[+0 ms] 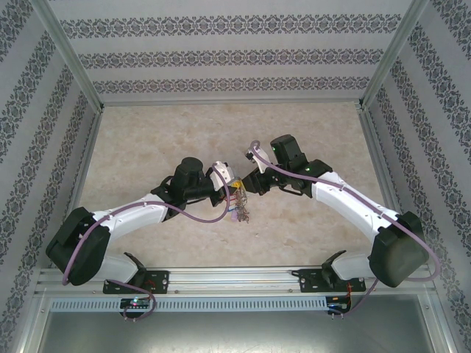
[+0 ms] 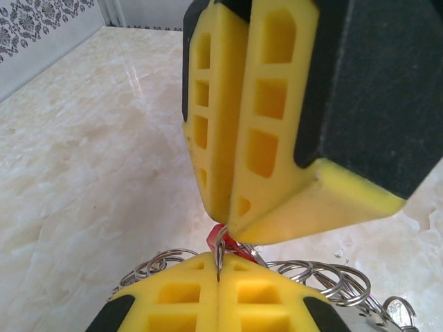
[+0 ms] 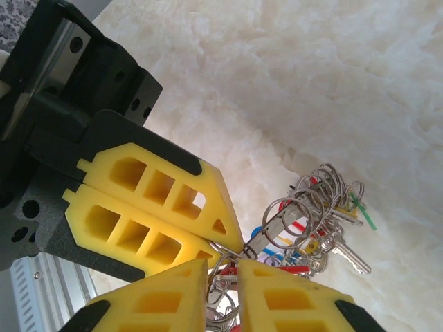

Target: Put the keys on the keyring

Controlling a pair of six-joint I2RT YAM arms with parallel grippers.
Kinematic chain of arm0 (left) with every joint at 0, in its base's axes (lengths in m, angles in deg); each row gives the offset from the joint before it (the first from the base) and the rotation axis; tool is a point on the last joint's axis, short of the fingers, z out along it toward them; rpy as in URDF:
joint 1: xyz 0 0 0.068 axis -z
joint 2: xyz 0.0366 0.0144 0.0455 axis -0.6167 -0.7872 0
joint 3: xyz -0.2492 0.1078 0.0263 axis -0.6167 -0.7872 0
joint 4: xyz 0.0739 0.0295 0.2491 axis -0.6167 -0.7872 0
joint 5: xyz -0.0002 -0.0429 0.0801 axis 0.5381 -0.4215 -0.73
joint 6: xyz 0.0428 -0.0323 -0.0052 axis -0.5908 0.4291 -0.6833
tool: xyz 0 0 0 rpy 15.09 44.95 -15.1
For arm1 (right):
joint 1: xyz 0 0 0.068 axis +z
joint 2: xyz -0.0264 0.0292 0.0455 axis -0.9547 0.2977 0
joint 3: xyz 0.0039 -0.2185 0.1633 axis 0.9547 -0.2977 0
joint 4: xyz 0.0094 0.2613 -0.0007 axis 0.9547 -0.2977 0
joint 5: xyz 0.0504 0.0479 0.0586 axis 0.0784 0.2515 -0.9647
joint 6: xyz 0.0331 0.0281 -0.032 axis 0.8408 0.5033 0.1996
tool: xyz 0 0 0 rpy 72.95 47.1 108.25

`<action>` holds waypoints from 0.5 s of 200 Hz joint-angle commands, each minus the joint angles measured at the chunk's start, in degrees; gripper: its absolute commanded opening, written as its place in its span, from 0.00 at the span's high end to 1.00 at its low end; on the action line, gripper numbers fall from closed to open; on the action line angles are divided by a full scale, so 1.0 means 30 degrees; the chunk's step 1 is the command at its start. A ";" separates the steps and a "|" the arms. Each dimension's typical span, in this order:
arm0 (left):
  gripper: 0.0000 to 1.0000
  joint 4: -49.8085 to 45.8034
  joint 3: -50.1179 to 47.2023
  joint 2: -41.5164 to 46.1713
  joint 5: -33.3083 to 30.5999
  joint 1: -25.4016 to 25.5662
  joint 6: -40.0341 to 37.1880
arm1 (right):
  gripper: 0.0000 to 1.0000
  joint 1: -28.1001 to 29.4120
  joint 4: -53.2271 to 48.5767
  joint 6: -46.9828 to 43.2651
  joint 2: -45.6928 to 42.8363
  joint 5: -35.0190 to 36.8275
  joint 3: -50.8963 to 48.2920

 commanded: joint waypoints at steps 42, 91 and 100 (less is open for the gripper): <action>1.00 0.0250 0.0530 0.0515 0.0588 0.0092 -0.0319 | 0.81 -0.0219 -0.0240 -0.0372 0.0477 -0.0090 0.0701; 1.00 0.0162 0.0576 0.0519 0.0503 0.0094 -0.0338 | 0.89 -0.0219 -0.0255 -0.0532 0.0624 -0.0242 0.0700; 1.00 0.0151 0.0559 0.0516 0.0526 0.0068 -0.0349 | 0.89 -0.0219 -0.0285 -0.0558 0.0622 -0.0259 0.0649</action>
